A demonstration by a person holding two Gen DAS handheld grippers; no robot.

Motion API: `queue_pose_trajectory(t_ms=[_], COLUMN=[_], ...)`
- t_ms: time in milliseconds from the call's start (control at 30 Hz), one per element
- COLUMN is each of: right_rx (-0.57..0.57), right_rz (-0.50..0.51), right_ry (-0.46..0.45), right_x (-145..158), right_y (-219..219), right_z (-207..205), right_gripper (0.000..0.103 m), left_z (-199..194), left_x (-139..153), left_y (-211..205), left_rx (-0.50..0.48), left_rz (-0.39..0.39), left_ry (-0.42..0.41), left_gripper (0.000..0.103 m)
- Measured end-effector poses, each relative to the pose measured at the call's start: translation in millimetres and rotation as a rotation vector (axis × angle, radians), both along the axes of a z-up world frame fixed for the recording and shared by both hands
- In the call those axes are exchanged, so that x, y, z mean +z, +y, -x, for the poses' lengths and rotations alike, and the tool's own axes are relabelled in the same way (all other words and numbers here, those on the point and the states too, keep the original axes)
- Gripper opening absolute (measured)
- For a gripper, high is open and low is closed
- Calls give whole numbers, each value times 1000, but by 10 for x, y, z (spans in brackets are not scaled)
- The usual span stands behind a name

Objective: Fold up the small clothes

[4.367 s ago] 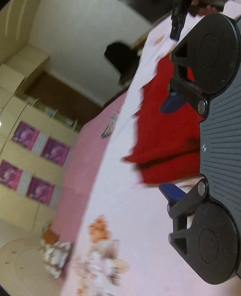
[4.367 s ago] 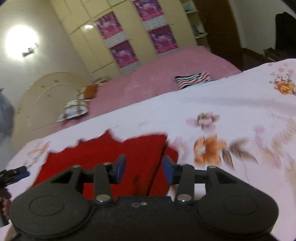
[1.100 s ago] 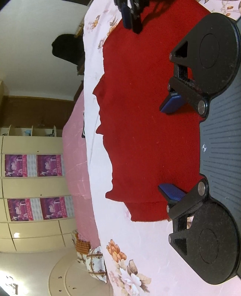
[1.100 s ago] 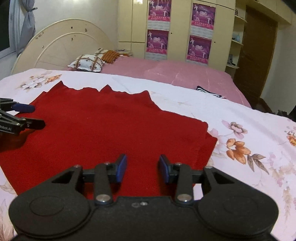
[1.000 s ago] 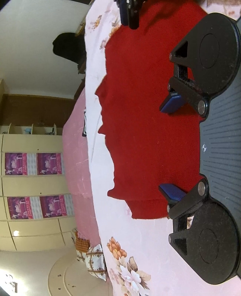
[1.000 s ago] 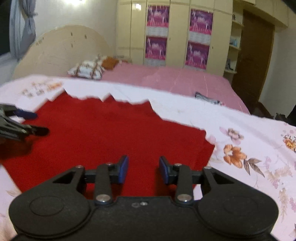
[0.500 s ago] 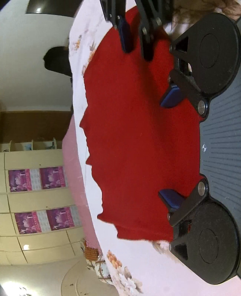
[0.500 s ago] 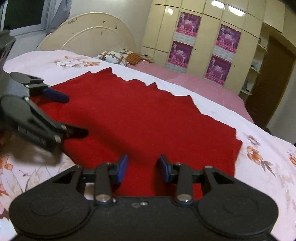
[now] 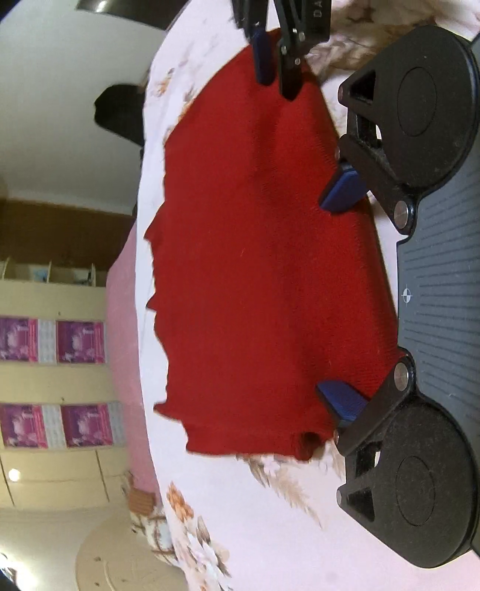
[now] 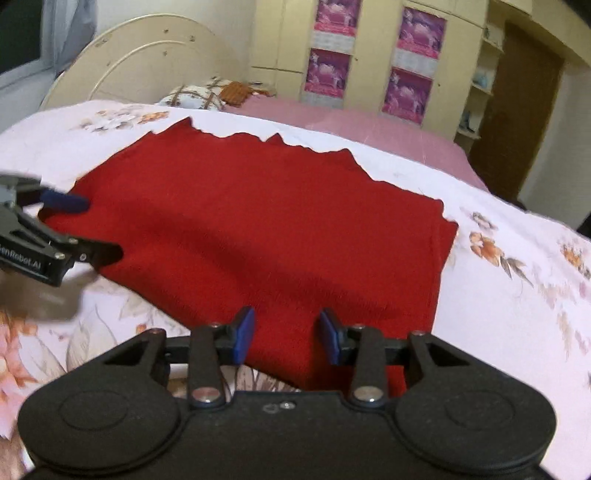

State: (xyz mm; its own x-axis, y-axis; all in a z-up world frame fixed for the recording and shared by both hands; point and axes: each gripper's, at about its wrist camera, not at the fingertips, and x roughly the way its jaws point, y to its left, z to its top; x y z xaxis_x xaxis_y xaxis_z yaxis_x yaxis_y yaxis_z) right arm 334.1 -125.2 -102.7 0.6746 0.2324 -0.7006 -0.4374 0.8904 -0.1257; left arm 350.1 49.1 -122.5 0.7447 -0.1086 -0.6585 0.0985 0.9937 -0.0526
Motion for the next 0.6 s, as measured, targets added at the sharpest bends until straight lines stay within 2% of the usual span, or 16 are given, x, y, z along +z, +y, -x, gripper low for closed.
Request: queue_pose_trajectory(t_ms=[133,233,433,500,600], right_rx=[0,-5,-25,-33,-47], right_rz=[-47,-68,-125,-139,-167], right_ry=[-58,-62,-52,-45,-32], right_x=[204,283,394,414,444], right_y=[-32,-37,-28,-17,-10], right_z=[120,183,300,330,360], right_gripper=[38,38,38,38,38], left_z=[255,442,653,675,700], left_x=[156,207,138,62,-37], left_y=[83,167,283,334,393], left_rx=[33,77,200,258,325], left_rz=[64,174,354,429,530], left_ry=[-53,-56,-12,25,67], left_gripper=[98,97,97,84,84])
